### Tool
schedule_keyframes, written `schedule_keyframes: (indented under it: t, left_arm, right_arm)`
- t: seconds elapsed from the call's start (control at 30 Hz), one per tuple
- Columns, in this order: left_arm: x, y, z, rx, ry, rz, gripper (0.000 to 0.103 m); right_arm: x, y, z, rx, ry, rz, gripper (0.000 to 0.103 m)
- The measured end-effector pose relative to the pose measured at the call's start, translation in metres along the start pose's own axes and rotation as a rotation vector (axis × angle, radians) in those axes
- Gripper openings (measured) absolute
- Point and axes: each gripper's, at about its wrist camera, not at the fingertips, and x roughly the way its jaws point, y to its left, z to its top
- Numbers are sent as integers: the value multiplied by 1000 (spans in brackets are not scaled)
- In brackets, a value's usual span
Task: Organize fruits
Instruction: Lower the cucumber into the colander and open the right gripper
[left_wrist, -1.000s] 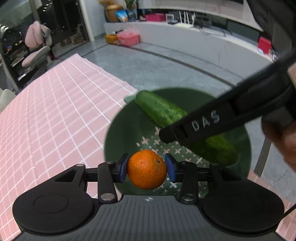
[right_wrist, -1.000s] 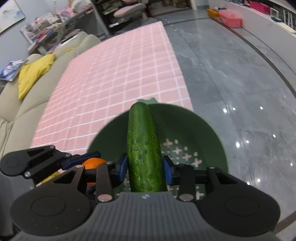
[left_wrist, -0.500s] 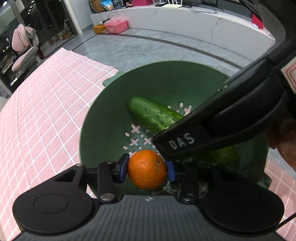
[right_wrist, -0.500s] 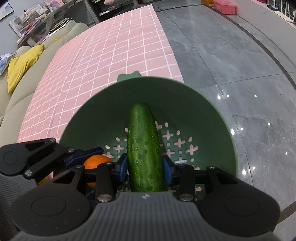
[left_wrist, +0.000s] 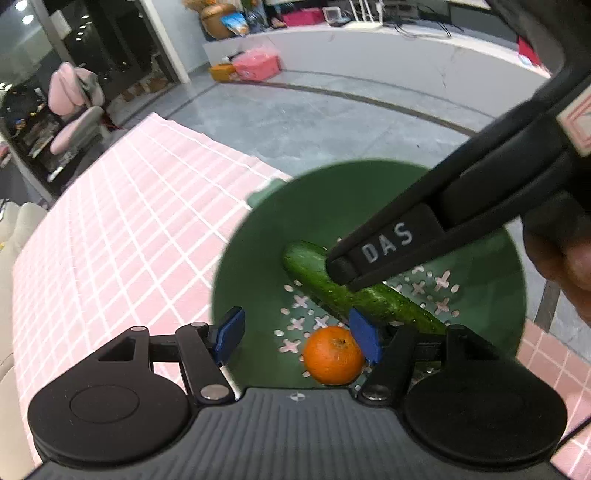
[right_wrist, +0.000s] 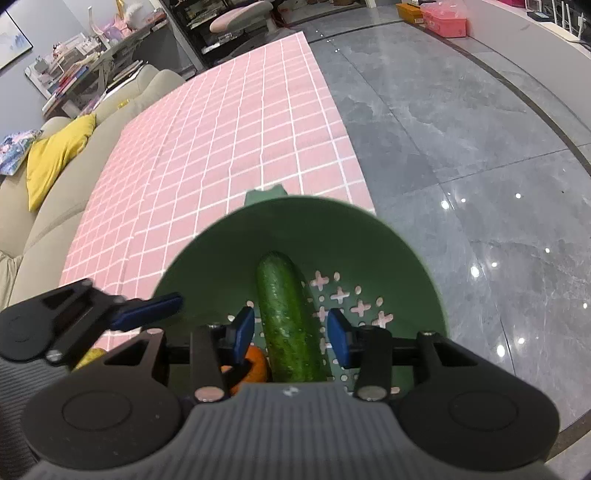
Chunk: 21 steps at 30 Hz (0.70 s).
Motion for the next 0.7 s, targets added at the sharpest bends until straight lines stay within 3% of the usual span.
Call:
schedule_keyframes:
  t: [0.2, 0.33, 0.47, 0.7]
  left_arm:
    - [-51, 29, -12, -159, -64, 5, 79]
    - [-85, 49, -42, -266, -80, 42, 80]
    - [-113, 66, -87, -346, -44, 111, 80]
    - [-158, 89, -161, -454, 21, 158, 80]
  right_arm:
    - [-21, 4, 4, 1, -41, 28, 41]
    - [-37, 8, 2, -13, -64, 40, 42]
    - [-52, 19, -6, -43, -92, 51, 42]
    - [-70, 63, -28, -109, -149, 68, 42]
